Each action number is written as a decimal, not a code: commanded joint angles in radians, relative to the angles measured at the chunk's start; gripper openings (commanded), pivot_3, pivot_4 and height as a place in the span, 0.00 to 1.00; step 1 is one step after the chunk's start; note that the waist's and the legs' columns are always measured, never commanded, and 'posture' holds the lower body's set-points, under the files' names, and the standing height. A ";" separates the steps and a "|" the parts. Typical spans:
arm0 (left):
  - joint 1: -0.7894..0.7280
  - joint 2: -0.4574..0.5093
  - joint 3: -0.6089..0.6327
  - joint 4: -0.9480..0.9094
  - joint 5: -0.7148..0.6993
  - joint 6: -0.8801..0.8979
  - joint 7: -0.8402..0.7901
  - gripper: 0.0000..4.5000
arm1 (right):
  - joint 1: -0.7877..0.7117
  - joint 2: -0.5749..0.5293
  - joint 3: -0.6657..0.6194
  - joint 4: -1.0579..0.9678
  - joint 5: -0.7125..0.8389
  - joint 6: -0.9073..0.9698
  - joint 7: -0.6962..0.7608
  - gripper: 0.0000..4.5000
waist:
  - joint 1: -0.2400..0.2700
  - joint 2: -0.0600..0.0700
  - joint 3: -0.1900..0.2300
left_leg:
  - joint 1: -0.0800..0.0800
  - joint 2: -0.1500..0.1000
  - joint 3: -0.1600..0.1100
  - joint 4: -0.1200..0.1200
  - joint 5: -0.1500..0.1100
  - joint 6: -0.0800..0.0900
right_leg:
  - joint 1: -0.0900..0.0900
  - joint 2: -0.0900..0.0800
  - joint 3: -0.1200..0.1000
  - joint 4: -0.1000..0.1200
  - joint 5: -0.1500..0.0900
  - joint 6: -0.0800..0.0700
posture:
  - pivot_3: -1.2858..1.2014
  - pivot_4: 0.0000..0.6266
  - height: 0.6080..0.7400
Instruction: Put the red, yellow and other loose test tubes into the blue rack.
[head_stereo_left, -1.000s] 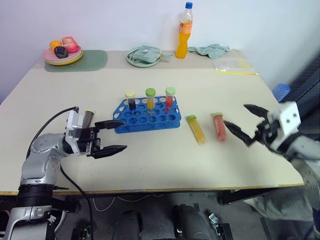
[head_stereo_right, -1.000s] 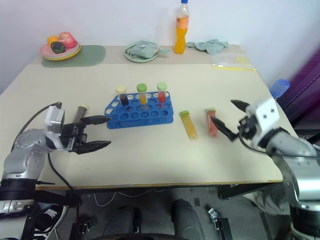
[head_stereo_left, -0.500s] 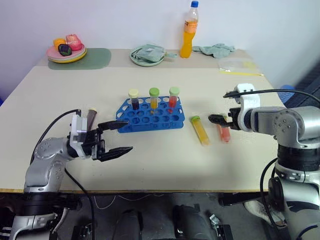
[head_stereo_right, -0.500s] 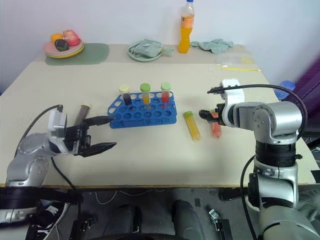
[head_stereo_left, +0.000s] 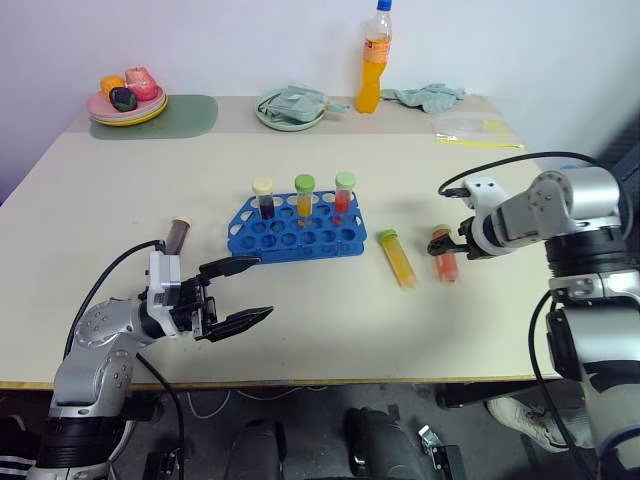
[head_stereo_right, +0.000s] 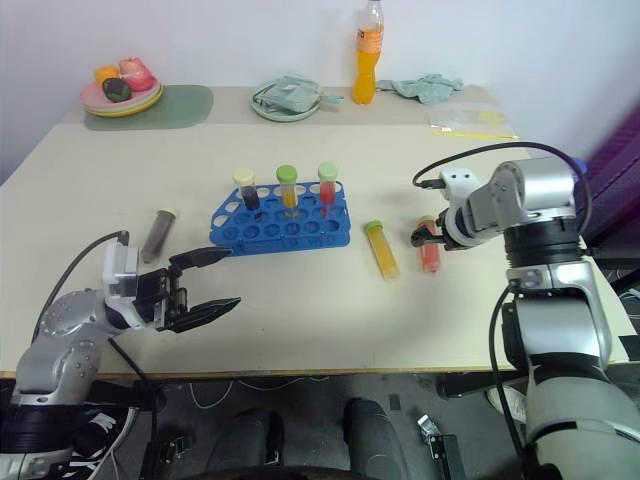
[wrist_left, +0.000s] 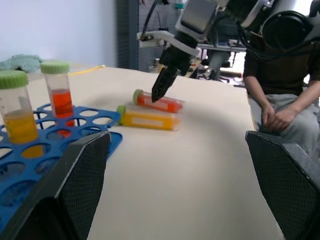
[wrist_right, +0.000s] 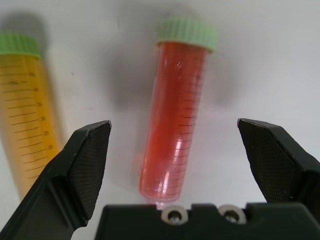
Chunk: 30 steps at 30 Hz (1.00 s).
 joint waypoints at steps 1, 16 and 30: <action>0.027 0.000 0.025 -0.055 -0.015 -0.018 0.024 0.99 | -0.033 0.028 -0.027 0.042 -0.076 -0.001 -0.001 1.00 | 0.000 0.001 0.000 | 0.000 0.000 0.000 0.000 0.000 0.000 | 0.000 0.000 0.000 0.000 0.000 0.000 | 0.52 0.24 1.00; 0.080 0.015 0.047 -0.091 -0.020 -0.026 0.061 1.00 | -0.075 0.081 -0.040 0.215 -0.244 -0.162 0.081 0.17 | 0.001 0.001 -0.001 | 0.000 0.000 0.000 0.000 0.000 0.000 | 0.000 0.000 0.000 0.000 0.000 0.000 | 0.52 0.24 1.00; -0.046 0.038 0.042 0.023 -0.021 -0.015 0.012 1.00 | 0.400 0.241 -0.389 -0.759 -0.076 -0.686 0.156 0.17 | 0.005 0.001 -0.001 | 0.000 0.000 -0.002 -0.001 0.000 0.000 | 0.001 0.001 -0.002 0.000 0.002 0.004 | 0.52 0.24 1.00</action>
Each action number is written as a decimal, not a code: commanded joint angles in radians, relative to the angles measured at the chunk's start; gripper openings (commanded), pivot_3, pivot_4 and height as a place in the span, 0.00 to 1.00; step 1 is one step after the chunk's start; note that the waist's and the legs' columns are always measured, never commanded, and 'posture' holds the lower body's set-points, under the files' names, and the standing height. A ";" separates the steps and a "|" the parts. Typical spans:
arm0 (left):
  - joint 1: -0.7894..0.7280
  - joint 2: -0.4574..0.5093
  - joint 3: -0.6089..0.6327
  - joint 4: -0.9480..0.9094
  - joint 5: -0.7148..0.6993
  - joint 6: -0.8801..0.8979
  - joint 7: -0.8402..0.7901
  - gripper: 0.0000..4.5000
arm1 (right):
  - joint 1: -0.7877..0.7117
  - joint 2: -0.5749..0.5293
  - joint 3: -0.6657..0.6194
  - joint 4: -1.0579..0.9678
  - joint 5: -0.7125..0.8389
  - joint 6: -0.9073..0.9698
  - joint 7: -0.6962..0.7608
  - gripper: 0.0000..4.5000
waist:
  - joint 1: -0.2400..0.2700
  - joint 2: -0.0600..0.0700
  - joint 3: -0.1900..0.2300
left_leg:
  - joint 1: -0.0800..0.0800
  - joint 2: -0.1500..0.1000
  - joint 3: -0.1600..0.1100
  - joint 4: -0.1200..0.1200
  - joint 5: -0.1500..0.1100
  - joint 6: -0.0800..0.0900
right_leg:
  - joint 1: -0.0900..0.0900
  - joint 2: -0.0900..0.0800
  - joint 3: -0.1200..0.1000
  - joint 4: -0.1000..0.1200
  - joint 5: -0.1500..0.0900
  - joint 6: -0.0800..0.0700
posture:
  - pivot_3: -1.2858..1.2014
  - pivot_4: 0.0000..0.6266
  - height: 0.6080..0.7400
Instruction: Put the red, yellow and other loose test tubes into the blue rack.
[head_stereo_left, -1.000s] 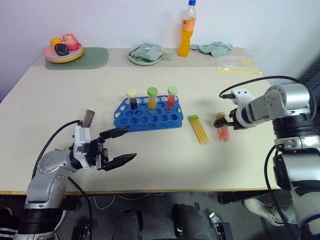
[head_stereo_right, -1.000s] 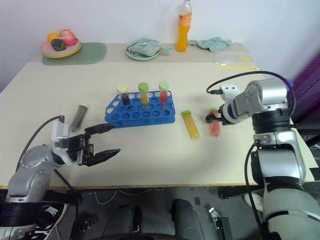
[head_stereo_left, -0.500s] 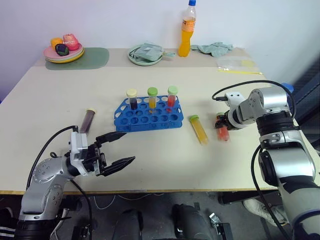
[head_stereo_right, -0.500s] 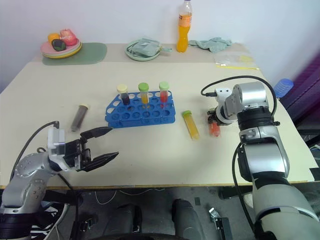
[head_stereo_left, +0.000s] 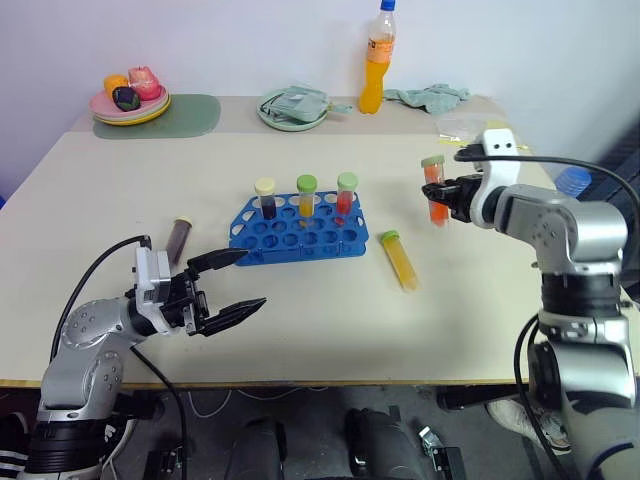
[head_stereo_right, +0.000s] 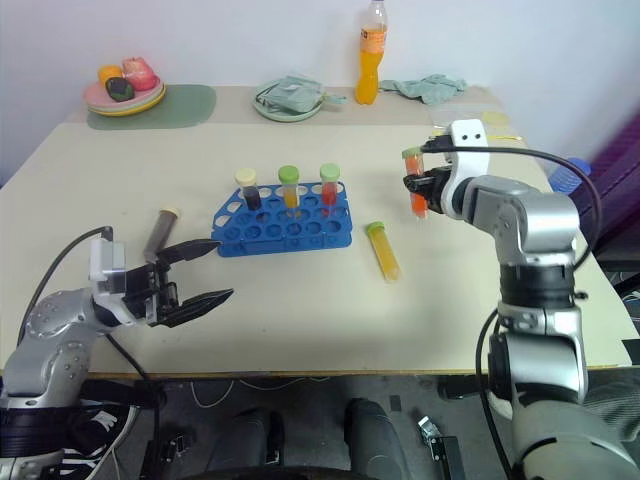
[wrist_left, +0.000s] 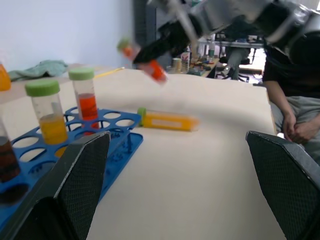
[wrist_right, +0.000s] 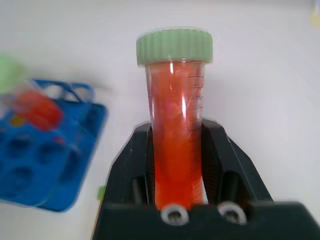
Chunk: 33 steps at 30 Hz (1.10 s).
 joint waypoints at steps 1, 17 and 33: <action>-0.049 0.013 0.007 0.020 -0.015 -0.002 -0.017 1.00 | 0.145 0.180 -0.093 -0.328 0.056 -0.251 -0.060 0.17 | -0.001 -0.001 -0.001 | 0.000 0.000 0.000 0.000 0.000 0.000 | 0.000 0.000 0.000 0.000 0.000 0.000 | 0.52 0.24 1.00; -0.145 0.075 0.019 0.127 -0.017 0.025 -0.114 1.00 | 0.319 0.446 0.330 0.025 -0.317 -1.142 -0.013 0.17 | -0.022 0.001 0.000 | 0.002 0.000 -0.001 0.001 0.001 -0.002 | 0.002 0.000 -0.001 0.002 -0.002 -0.003 | 0.52 0.24 1.00; -0.062 0.080 0.077 0.041 -0.047 0.048 -0.061 1.00 | 0.252 0.481 0.344 0.302 -0.361 -1.267 -0.003 0.17 | -0.029 0.001 0.000 | 0.004 0.000 -0.002 0.001 0.002 -0.004 | 0.002 0.000 -0.001 0.009 -0.002 -0.003 | 0.52 0.24 1.00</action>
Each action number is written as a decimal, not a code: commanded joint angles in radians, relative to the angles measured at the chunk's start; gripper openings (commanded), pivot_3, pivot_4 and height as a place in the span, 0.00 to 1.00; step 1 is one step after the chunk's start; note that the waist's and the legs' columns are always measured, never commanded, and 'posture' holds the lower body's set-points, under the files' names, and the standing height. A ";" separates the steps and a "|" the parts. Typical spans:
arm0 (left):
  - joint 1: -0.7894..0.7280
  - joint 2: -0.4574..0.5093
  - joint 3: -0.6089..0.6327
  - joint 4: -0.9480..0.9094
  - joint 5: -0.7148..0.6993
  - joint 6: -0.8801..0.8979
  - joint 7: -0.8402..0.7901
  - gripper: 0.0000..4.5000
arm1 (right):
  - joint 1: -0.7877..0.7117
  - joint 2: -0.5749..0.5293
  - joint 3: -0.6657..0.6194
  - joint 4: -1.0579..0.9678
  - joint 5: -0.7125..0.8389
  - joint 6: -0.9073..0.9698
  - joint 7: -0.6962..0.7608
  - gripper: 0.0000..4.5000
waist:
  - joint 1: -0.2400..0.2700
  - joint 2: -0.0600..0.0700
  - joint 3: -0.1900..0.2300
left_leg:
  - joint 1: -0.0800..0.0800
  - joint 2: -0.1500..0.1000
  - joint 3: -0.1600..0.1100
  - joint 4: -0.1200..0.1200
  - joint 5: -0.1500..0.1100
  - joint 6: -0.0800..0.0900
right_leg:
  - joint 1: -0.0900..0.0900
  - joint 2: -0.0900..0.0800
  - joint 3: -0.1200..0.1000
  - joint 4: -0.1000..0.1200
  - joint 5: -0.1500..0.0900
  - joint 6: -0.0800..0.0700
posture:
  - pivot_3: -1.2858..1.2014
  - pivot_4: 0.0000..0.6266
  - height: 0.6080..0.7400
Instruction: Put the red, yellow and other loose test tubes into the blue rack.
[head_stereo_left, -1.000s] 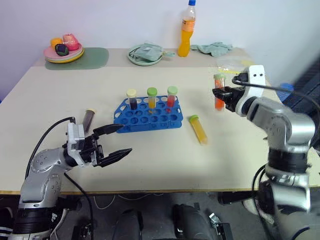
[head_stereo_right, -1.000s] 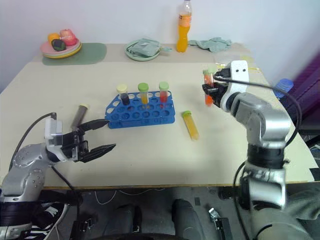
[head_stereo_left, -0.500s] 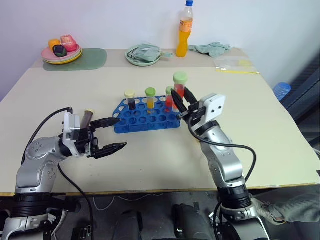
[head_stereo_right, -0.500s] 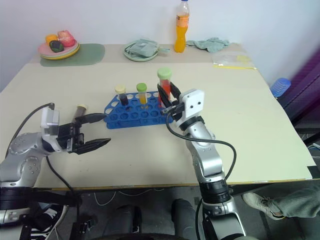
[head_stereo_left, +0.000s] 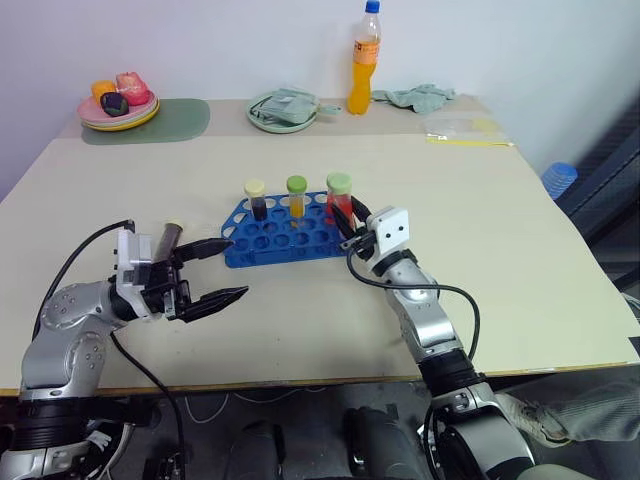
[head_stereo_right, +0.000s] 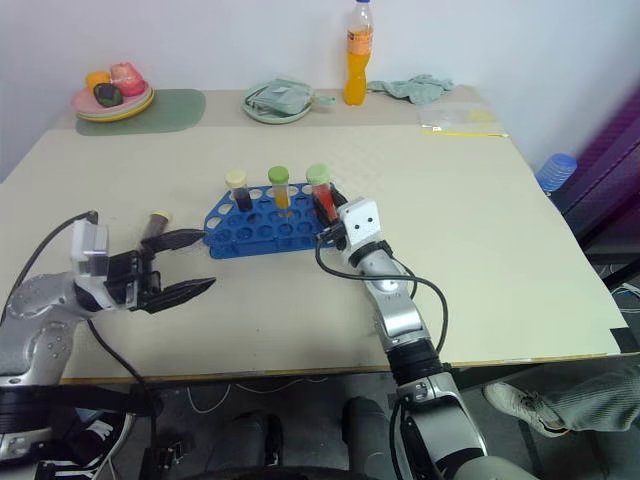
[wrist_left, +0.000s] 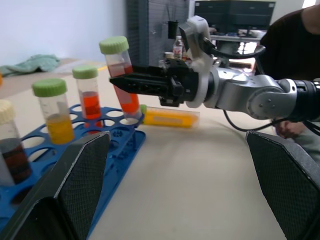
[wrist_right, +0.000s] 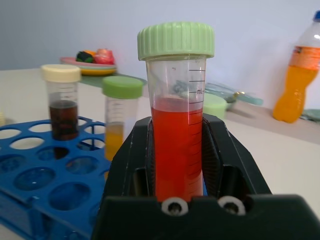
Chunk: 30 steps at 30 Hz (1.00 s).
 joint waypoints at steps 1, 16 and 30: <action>0.008 0.014 0.031 -0.033 -0.023 -0.001 0.004 1.00 | 0.001 0.030 0.016 -0.047 0.021 -0.009 0.020 0.17 | 0.000 0.000 0.000 | 0.000 0.000 0.000 0.000 0.000 0.000 | 0.000 0.000 0.000 0.000 0.000 0.000 | 0.52 0.24 1.00; 0.003 0.026 0.035 -0.036 -0.024 -0.001 0.008 1.00 | -0.036 0.011 -0.029 0.047 0.016 -0.037 0.015 0.17 | 0.000 0.000 0.000 | 0.001 0.000 0.000 0.000 0.000 -0.001 | 0.000 0.000 0.000 0.001 0.000 0.000 | 0.52 0.24 1.00; 0.002 0.025 0.034 -0.039 -0.026 -0.002 0.016 1.00 | -0.036 0.046 -0.021 0.046 0.037 -0.027 0.046 0.17 | -0.001 0.000 0.000 | 0.001 0.000 0.000 0.000 0.000 -0.001 | 0.000 0.000 0.000 0.001 0.000 0.000 | 0.52 0.24 1.00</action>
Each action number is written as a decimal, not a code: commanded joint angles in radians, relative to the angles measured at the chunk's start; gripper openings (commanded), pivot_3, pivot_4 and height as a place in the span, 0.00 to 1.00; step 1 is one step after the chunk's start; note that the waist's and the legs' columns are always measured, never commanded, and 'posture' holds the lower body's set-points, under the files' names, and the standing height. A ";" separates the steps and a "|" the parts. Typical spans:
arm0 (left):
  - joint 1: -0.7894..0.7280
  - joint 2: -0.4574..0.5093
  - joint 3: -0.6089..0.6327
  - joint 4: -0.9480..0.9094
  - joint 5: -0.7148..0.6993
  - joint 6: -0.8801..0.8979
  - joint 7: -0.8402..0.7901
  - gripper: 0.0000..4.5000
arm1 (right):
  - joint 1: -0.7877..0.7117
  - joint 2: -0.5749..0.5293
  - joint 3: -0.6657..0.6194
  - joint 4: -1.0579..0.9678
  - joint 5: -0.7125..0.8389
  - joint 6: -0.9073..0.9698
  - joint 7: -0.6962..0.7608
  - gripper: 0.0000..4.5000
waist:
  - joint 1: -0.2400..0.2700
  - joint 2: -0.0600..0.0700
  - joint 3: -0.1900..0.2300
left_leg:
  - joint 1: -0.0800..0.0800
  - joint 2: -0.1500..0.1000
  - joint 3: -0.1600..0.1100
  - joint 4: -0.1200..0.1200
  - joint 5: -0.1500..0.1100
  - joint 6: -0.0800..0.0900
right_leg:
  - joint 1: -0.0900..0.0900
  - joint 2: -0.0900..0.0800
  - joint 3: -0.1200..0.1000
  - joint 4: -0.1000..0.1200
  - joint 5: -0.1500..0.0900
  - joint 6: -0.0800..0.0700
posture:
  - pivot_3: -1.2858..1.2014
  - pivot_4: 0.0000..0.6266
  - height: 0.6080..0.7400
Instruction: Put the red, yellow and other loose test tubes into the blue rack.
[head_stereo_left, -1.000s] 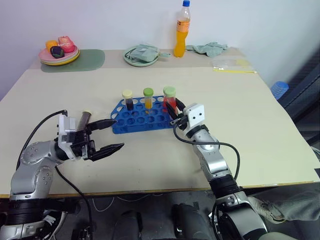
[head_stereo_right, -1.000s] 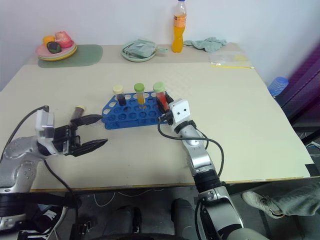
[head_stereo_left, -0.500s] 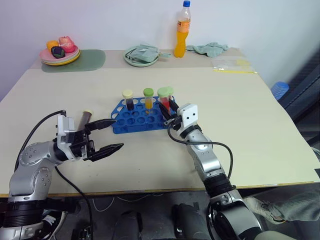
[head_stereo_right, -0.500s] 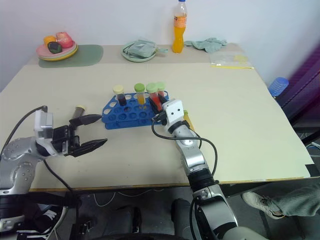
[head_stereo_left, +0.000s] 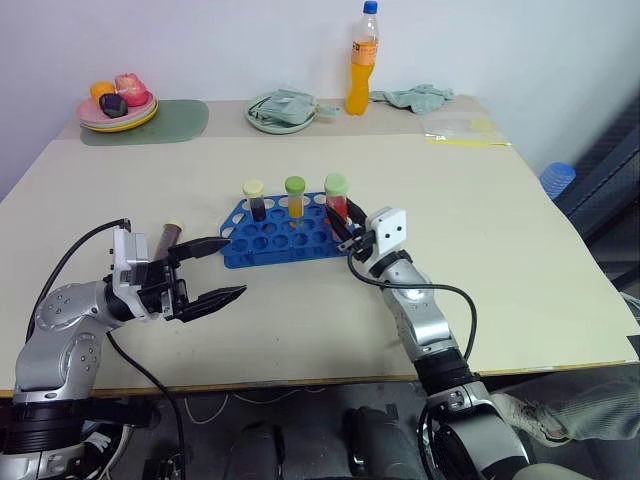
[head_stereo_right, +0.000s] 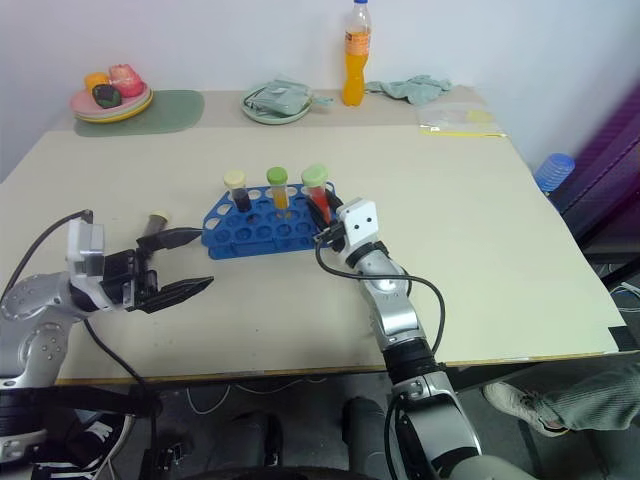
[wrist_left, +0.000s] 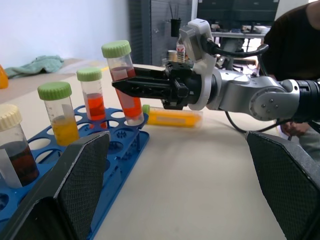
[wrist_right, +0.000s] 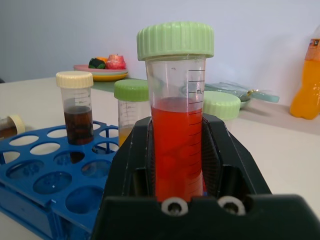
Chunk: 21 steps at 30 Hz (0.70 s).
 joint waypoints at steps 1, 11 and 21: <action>-0.007 0.012 0.030 -0.028 -0.023 -0.003 0.001 1.00 | -0.031 0.013 -0.001 0.015 -0.001 -0.019 -0.006 0.17 | 0.000 0.000 0.000 | 0.000 0.000 0.000 0.000 0.000 0.000 | 0.000 0.000 0.000 0.000 0.000 0.000 | 0.52 0.24 1.00; -0.002 0.017 0.033 -0.038 -0.026 0.001 0.010 1.00 | -0.051 0.039 -0.079 0.062 0.139 0.004 0.054 0.59 | 0.000 0.000 0.000 | 0.000 0.000 0.000 0.000 0.000 0.000 | 0.000 0.000 0.000 0.000 0.000 0.000 | 0.52 0.24 1.00; 0.005 0.005 0.020 -0.052 -0.022 -0.004 0.023 1.00 | 0.059 -0.155 -0.040 -0.309 0.112 0.271 0.122 0.98 | 0.006 0.000 0.000 | 0.000 0.000 0.000 0.000 0.000 0.000 | 0.000 -0.001 0.000 0.000 0.000 0.000 | 0.52 0.24 1.00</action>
